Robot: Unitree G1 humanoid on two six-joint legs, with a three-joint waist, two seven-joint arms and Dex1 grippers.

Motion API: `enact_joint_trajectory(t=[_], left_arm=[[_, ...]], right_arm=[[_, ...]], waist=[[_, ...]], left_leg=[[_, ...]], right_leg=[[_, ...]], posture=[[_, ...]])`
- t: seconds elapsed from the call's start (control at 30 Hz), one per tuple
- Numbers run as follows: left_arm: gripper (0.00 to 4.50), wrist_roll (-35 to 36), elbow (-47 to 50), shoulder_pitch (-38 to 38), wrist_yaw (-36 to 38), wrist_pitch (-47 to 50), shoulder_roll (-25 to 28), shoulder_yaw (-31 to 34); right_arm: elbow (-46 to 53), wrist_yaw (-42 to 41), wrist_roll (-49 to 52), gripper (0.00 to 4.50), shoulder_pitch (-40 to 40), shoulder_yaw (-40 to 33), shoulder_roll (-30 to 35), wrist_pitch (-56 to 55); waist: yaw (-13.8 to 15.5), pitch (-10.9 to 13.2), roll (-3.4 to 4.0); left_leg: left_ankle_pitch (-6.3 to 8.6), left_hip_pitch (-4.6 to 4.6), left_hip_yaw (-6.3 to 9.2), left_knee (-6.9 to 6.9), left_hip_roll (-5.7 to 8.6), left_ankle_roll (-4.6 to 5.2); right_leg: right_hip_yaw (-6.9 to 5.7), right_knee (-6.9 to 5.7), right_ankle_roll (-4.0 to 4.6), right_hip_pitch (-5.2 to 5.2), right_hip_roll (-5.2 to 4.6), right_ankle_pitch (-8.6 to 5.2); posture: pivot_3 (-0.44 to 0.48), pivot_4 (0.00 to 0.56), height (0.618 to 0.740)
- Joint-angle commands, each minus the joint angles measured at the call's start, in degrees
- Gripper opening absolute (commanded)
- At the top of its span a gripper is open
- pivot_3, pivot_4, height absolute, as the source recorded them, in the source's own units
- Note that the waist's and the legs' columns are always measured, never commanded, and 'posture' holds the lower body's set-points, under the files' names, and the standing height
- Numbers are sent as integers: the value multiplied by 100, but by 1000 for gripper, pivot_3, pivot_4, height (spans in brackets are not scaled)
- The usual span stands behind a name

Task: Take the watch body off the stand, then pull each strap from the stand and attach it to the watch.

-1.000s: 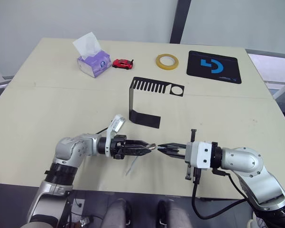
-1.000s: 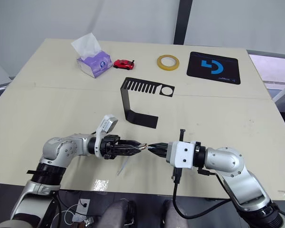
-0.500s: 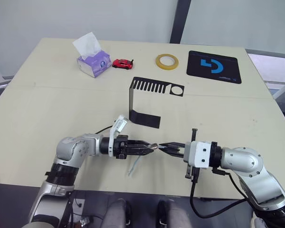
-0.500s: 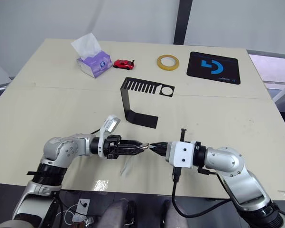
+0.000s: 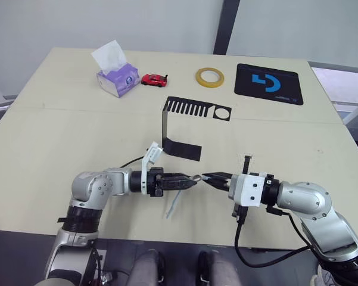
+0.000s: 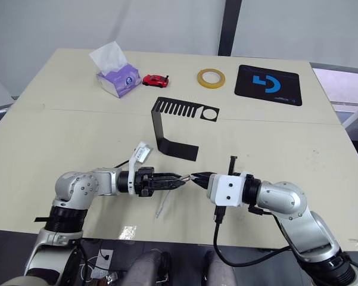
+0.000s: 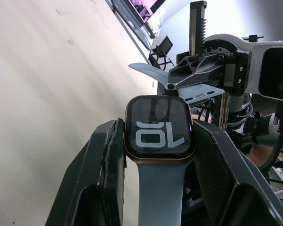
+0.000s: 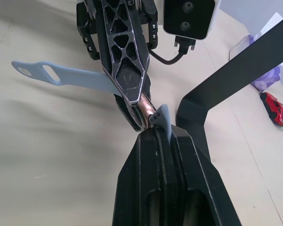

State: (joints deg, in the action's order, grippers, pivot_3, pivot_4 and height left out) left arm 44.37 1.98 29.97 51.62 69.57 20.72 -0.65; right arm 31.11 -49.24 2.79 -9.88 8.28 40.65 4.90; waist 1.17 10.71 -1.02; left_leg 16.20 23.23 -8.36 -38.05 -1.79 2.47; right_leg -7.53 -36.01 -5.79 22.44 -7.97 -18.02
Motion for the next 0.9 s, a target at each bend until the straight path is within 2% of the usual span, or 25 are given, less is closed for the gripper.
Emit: enact_joint_trajectory(t=[0.03, 0.9], left_arm=[[1692, 388, 446, 64, 109, 21, -135, -24], [1692, 439, 499, -20, 135, 14, -149, 71]], right_arm=[[124, 6, 28, 0, -62, 112, -91, -154], [72, 1, 43, 0, 87, 87, -99, -397]], waist=[[0, 0, 0], [0, 0, 0]], left_leg=[[0, 0, 0, 0, 0, 0], [0, 0, 0, 0, 0, -1]], right_leg=[[0, 0, 0, 0, 0, 0], [0, 0, 0, 0, 1, 0]], posture=[[0, 150, 740], [0, 150, 740]])
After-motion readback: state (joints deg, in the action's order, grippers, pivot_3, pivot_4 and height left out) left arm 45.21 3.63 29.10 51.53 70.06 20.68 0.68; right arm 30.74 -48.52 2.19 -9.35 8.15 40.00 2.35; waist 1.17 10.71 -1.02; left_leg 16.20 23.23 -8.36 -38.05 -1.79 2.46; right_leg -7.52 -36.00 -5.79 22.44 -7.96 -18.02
